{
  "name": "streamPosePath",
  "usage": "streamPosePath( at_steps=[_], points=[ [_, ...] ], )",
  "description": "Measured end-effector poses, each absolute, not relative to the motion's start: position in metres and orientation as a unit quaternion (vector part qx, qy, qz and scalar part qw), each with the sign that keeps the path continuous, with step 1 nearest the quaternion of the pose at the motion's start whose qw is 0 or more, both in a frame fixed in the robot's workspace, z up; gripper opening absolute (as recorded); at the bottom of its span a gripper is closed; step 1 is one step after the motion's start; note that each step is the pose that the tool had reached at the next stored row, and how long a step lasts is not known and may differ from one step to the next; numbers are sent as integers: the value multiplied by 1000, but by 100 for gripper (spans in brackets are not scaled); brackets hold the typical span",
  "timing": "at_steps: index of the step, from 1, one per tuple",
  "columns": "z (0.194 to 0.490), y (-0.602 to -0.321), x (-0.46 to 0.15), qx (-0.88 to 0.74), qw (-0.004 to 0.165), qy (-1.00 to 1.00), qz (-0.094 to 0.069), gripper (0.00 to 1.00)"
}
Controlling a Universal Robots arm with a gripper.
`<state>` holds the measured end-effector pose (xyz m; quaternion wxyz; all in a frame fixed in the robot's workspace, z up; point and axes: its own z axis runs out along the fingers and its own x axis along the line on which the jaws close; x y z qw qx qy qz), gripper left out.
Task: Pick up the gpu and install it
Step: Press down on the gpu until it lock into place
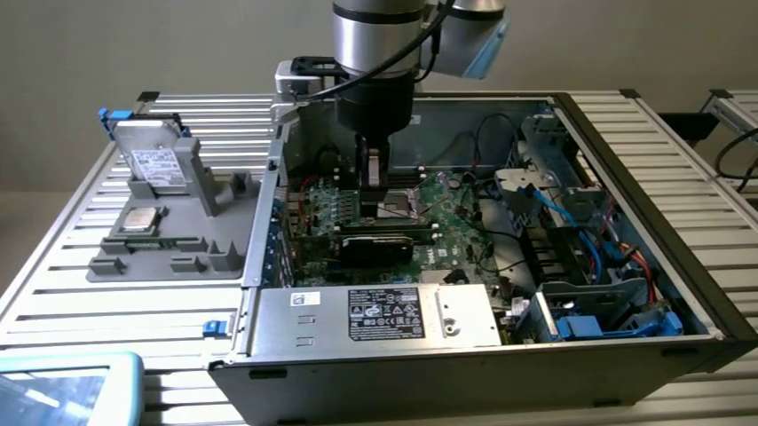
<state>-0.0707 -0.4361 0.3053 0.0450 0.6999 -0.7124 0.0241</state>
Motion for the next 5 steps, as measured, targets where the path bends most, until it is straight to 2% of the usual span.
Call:
streamPosePath(
  at_steps=[5],
  points=[
    [305,-436,-71,700,45,-712,24,11]
  ],
)
